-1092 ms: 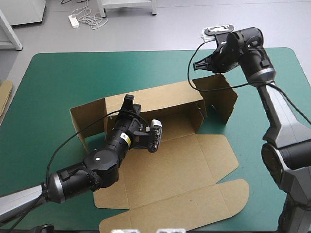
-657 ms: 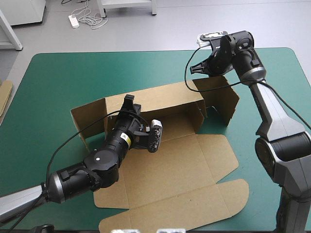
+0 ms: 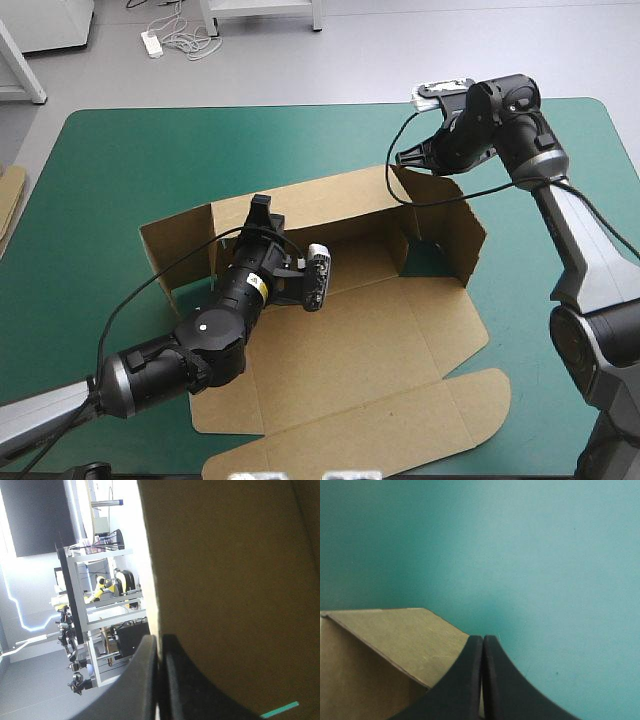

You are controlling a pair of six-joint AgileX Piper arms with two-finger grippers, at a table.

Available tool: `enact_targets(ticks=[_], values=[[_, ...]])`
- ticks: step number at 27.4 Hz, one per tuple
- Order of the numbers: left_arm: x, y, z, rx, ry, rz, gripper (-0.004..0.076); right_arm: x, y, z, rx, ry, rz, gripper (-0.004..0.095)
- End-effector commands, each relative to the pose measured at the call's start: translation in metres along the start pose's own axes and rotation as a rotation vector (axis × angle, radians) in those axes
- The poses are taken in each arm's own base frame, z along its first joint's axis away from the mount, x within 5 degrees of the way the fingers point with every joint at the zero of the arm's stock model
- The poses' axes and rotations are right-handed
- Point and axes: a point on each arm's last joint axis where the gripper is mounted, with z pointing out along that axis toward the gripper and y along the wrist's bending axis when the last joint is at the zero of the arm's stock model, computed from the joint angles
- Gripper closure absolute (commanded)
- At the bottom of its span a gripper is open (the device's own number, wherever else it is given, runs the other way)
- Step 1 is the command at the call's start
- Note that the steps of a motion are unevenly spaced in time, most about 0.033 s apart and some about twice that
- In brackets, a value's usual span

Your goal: Fold the box

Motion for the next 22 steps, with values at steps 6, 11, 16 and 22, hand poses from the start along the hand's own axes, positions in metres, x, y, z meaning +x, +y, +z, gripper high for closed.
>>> enact_targets(ticks=[6, 11, 16, 22], values=[[0.003, 0.015, -0.007, -0.068, 0.007, -0.021, 0.0732, 0.022, 0.001, -0.03, -0.026, 0.003, -0.013, 0.0908], [0.003, 0.015, -0.007, -0.068, 0.005, -0.027, 0.0732, 0.035, 0.002, -0.027, -0.042, 0.044, -0.007, 0.0908], [0.003, 0.015, -0.007, -0.067, 0.007, -0.028, 0.0732, 0.048, 0.004, -0.03, -0.071, 0.072, 0.006, 0.0908], [0.004, 0.015, -0.007, -0.065, 0.008, -0.045, 0.0732, 0.078, 0.001, -0.029, -0.063, 0.144, 0.042, 0.0908]])
